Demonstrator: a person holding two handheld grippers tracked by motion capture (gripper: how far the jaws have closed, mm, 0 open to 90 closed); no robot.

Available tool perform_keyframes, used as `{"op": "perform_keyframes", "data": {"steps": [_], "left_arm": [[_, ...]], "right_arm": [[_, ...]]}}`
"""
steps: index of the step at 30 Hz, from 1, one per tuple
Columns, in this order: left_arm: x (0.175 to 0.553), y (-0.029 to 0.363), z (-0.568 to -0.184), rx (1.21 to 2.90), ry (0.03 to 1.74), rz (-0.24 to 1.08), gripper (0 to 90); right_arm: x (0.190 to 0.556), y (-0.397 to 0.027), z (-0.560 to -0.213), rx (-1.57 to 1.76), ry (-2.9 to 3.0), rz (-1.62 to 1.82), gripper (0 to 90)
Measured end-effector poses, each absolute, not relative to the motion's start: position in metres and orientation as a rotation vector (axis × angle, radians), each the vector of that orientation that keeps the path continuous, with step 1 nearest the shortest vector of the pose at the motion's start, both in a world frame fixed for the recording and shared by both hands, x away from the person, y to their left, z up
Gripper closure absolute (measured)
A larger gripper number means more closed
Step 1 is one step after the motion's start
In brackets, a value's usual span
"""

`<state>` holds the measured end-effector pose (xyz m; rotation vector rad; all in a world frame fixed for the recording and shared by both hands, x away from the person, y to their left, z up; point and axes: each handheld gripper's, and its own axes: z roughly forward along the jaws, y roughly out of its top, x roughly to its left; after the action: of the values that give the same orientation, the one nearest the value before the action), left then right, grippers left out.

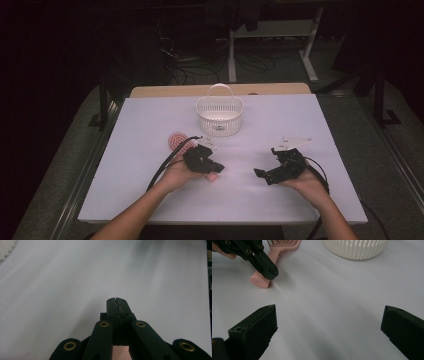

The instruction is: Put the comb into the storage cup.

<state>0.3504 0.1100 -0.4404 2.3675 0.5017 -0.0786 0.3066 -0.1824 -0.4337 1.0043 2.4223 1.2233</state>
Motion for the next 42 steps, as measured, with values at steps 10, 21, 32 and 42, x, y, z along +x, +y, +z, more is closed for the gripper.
{"op": "perform_keyframes", "data": {"steps": [10,21,32,42], "left_arm": [[0.349,0.107,-0.444,2.394,0.504,-0.086,90.0],[0.342,0.114,-0.442,2.414,0.509,-0.089,90.0],[0.334,0.129,-0.441,2.415,0.534,-0.096,90.0],[0.323,0.14,-0.44,2.429,0.544,-0.1,90.0]], "right_arm": [[0.306,-0.183,-0.433,1.005,2.422,1.225,0.1],[0.306,-0.184,-0.433,1.008,2.415,1.226,0.1],[0.307,-0.183,-0.433,1.006,2.415,1.229,0.1],[0.308,-0.183,-0.433,1.003,2.418,1.23,0.1]]}}
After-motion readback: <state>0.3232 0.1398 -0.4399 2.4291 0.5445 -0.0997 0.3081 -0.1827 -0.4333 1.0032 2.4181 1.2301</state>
